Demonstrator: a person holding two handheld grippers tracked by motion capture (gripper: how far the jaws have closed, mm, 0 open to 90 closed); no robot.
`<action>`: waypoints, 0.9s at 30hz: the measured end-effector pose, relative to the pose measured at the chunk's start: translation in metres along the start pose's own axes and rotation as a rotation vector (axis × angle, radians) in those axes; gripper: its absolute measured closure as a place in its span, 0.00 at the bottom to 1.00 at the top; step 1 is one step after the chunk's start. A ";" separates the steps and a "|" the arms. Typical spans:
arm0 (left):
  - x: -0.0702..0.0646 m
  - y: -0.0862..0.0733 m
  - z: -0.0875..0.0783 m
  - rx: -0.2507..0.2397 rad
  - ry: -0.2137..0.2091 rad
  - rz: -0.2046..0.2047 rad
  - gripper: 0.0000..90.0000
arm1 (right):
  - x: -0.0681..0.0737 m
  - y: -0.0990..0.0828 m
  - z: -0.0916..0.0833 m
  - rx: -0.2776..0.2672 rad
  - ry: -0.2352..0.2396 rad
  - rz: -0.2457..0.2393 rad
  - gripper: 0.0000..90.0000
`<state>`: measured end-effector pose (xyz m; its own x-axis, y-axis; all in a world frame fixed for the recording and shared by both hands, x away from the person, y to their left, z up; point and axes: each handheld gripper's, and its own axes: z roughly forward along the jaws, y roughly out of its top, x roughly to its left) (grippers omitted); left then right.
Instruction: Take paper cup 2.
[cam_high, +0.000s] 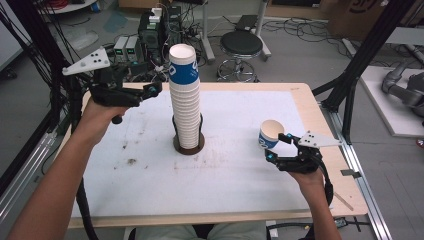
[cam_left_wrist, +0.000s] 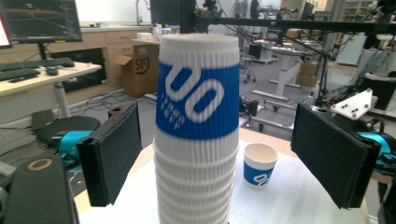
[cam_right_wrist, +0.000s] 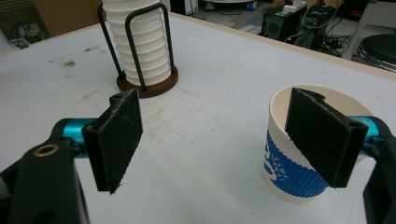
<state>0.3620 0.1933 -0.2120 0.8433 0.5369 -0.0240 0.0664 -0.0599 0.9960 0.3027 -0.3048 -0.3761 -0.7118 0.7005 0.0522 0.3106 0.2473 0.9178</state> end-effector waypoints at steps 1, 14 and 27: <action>0.000 0.000 0.000 0.000 0.000 0.000 0.18 | 0.000 0.000 0.000 -0.001 0.000 0.000 0.22; 0.007 0.033 0.036 0.050 0.011 0.008 0.18 | 0.000 -0.001 -0.002 -0.003 0.001 0.006 0.22; 0.005 0.037 0.066 0.119 0.024 0.004 0.19 | 0.000 -0.001 -0.002 -0.001 0.005 0.011 0.22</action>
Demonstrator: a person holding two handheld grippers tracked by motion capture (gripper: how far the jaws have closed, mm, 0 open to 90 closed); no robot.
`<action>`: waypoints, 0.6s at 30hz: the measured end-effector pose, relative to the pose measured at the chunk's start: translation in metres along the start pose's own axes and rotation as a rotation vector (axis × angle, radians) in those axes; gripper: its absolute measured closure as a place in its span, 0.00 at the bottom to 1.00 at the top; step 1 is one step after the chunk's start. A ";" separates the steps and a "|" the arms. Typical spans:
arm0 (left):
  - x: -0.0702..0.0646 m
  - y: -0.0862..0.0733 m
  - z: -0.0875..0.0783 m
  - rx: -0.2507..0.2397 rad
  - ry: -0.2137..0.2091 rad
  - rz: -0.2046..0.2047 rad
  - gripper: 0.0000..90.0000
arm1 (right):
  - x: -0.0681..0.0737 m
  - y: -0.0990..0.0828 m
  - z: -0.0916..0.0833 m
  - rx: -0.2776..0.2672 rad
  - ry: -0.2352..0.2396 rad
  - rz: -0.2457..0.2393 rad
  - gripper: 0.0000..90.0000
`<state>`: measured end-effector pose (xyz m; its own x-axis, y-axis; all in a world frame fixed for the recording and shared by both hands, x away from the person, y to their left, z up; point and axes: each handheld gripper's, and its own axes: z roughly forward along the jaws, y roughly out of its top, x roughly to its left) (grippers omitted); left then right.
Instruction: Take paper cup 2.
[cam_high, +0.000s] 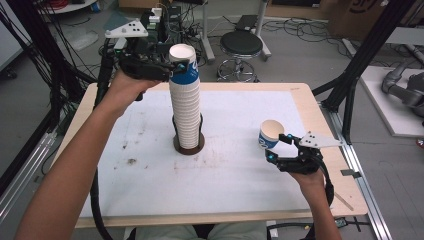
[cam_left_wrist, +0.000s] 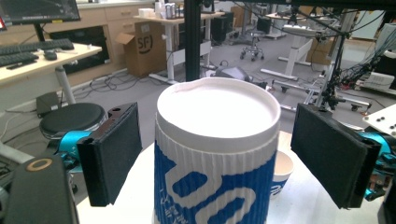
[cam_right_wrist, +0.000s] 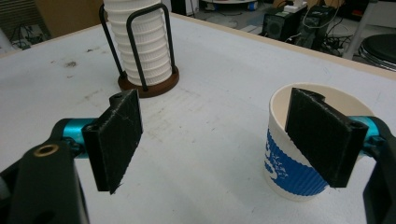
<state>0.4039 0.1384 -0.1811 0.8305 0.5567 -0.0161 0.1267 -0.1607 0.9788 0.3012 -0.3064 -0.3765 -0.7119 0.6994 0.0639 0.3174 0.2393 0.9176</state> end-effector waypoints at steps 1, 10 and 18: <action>-0.001 -0.001 0.004 0.012 -0.001 0.005 0.19 | -0.001 0.000 -0.001 -0.001 0.000 -0.001 0.22; 0.000 -0.001 0.005 0.012 -0.001 0.001 0.31 | -0.002 -0.001 -0.002 -0.001 -0.007 0.004 0.22; 0.002 0.001 0.004 0.006 -0.008 -0.004 0.32 | -0.002 -0.001 -0.002 -0.002 -0.006 0.006 0.22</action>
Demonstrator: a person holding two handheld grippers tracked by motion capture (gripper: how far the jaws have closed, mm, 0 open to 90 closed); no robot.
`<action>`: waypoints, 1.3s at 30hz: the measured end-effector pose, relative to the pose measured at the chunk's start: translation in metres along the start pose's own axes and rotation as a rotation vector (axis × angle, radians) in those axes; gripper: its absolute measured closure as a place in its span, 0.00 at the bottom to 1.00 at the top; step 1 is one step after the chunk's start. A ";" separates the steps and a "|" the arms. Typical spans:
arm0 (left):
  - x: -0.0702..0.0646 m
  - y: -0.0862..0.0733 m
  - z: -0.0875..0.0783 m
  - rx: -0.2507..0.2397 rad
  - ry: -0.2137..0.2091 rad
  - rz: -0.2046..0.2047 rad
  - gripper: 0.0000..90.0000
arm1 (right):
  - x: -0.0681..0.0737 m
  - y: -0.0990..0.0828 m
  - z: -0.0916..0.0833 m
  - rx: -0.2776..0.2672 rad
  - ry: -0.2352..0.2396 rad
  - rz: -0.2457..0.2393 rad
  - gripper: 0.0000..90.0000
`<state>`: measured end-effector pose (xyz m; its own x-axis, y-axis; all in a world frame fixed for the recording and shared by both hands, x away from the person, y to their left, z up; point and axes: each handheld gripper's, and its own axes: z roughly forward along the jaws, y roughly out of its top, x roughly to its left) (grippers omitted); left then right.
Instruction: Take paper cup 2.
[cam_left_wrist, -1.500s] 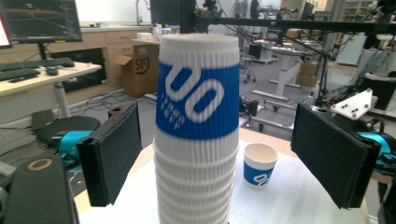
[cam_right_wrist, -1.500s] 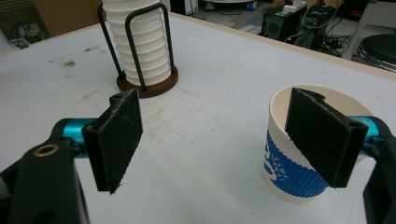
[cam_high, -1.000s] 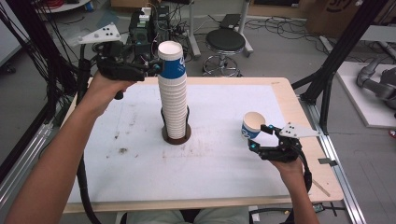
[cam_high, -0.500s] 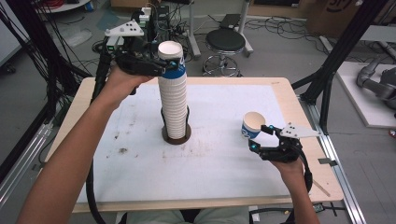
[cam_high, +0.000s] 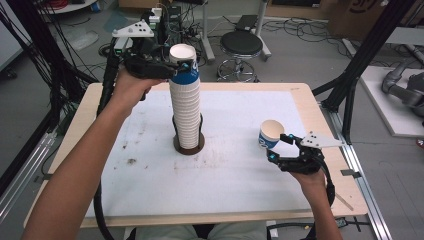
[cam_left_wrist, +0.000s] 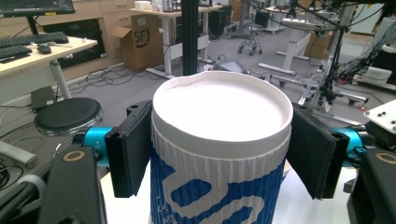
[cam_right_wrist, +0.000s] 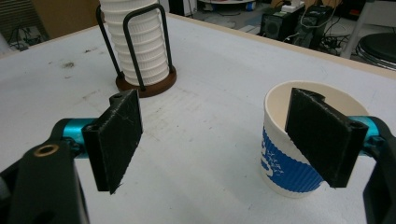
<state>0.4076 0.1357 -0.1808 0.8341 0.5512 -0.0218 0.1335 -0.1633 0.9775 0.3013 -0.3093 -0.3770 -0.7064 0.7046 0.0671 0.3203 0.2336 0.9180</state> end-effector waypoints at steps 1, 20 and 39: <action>0.000 0.001 -0.001 -0.003 -0.002 -0.002 0.32 | 0.000 0.000 0.000 0.001 0.001 0.004 0.22; 0.001 0.045 -0.024 -0.117 -0.010 -0.032 0.33 | 0.000 -0.001 0.001 0.000 0.004 0.000 0.22; 0.012 0.058 -0.078 -0.212 0.030 -0.022 0.33 | 0.001 0.000 0.002 0.001 0.013 -0.004 0.22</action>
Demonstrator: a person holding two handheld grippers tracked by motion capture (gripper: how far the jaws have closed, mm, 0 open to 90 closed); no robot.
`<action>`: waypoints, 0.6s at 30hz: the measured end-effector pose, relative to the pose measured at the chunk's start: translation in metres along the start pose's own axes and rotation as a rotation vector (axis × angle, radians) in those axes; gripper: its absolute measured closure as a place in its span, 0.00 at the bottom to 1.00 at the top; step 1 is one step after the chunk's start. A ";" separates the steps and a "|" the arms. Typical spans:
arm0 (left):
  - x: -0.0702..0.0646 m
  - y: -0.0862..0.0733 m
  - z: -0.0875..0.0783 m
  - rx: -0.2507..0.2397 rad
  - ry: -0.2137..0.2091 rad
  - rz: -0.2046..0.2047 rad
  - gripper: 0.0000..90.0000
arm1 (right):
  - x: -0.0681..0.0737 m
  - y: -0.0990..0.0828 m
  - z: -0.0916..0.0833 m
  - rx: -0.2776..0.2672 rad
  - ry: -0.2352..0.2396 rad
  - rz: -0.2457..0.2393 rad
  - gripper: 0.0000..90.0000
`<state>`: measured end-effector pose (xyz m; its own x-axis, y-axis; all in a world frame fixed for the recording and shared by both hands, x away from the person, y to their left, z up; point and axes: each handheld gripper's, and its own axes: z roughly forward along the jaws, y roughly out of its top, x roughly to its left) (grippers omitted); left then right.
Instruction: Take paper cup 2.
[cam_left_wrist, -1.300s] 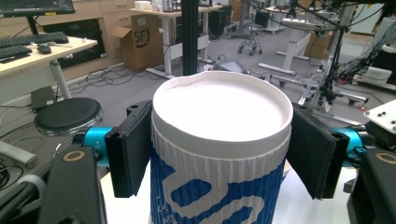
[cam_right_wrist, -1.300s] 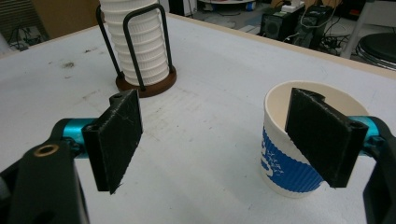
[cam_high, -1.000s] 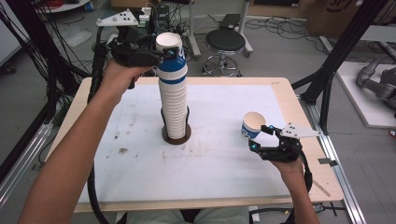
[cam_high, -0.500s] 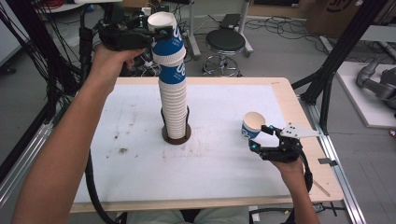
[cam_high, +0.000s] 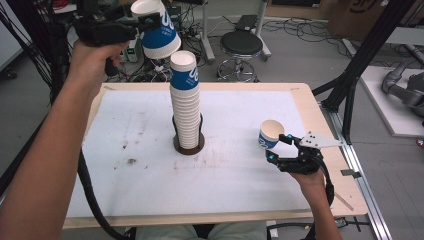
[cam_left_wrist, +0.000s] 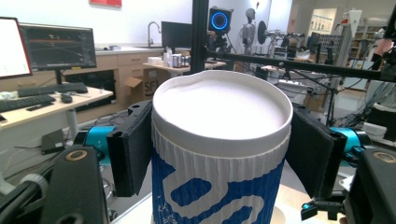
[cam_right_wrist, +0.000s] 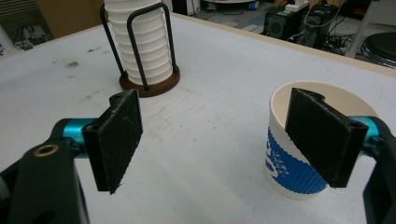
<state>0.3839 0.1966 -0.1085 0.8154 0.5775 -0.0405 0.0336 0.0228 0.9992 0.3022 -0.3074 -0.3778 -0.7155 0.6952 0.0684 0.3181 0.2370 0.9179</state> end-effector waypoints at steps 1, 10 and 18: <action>0.001 0.000 -0.004 0.001 0.004 0.002 0.33 | 0.000 0.000 0.000 0.002 0.002 0.003 0.22; 0.006 -0.011 -0.032 0.000 0.036 0.019 0.33 | 0.002 0.001 0.003 0.007 0.007 -0.003 0.22; 0.009 -0.032 -0.050 0.030 0.039 0.033 0.33 | 0.004 0.000 0.004 0.008 0.012 -0.007 0.22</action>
<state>0.3613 0.2414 -0.1404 0.7932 0.6089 -0.0071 0.0253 -0.0212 0.9995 0.3025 -0.3019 -0.3789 -0.7254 0.6851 0.0666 0.3180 0.2479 0.9151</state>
